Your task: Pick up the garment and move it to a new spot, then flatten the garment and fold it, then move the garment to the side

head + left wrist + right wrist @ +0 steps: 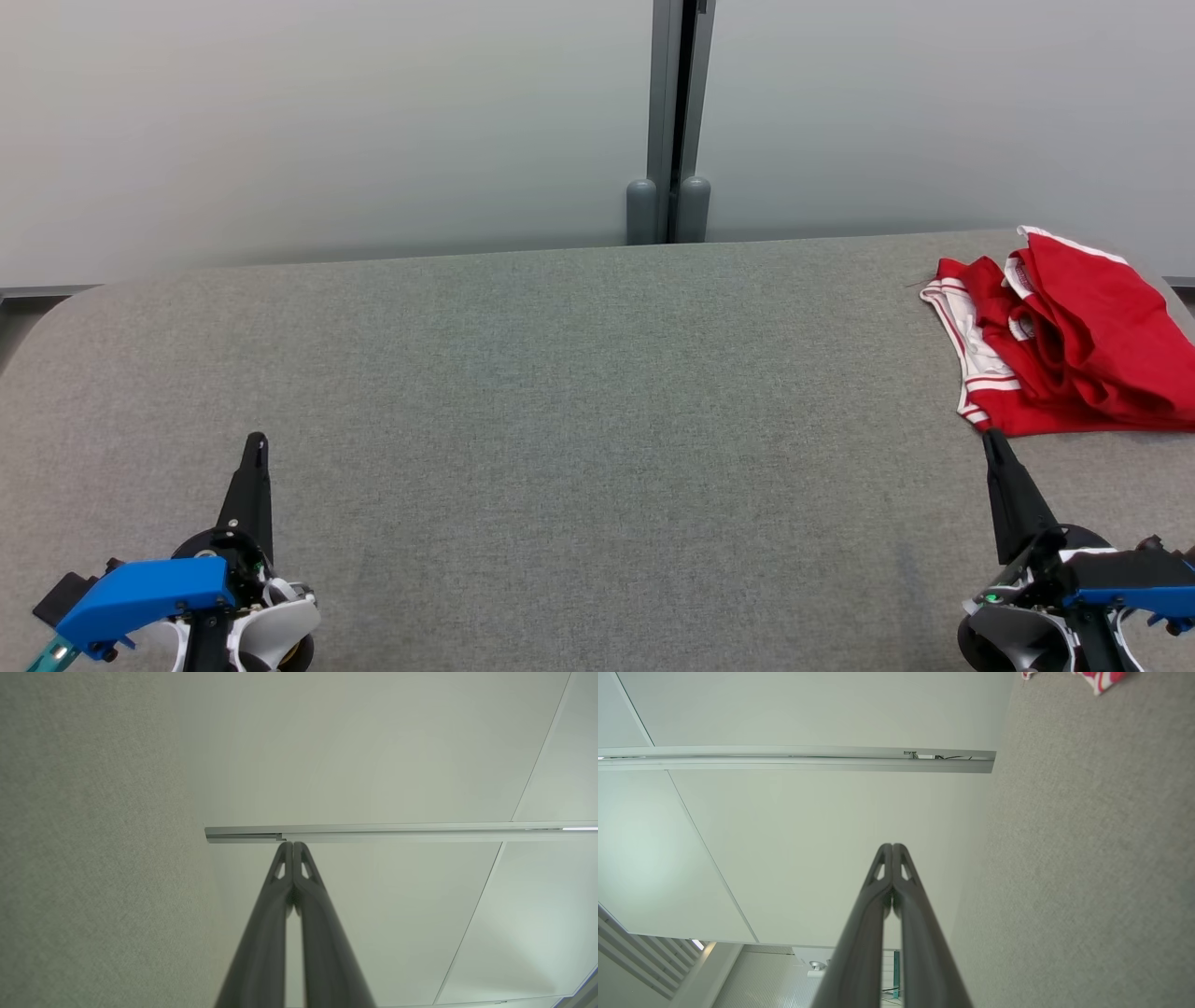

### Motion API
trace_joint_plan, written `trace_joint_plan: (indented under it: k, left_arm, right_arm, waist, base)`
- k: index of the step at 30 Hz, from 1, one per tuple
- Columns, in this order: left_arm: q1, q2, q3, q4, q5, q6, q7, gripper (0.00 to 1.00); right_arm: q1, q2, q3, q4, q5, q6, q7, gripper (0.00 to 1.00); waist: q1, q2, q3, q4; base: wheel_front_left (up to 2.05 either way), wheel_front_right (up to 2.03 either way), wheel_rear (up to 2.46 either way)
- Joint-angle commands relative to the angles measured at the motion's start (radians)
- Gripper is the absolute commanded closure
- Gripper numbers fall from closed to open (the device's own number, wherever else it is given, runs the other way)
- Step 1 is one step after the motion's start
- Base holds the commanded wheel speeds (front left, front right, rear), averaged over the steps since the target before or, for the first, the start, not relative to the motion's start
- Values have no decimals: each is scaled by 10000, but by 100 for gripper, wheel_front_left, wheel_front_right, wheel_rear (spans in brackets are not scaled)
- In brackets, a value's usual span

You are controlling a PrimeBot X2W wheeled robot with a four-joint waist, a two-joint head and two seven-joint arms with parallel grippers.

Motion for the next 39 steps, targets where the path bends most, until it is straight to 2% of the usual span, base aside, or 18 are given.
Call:
trace_joint_plan:
  k: [1, 39]
  left_arm:
    - [-97, -20, 33, 5, -13, -48, 39, 100]
    - [-98, -23, 38, 3, -7, -48, 45, 100]
  right_arm:
    - [-99, -44, -24, 14, 24, 4, 25, 100]
    - [-99, -44, -23, 14, 25, 4, 24, 100]
  waist:
    - [0, -1, 0, 0]
    - [0, -1, 0, 0]
  base:
    - [0, 0, 0]
    - [0, 0, 0]
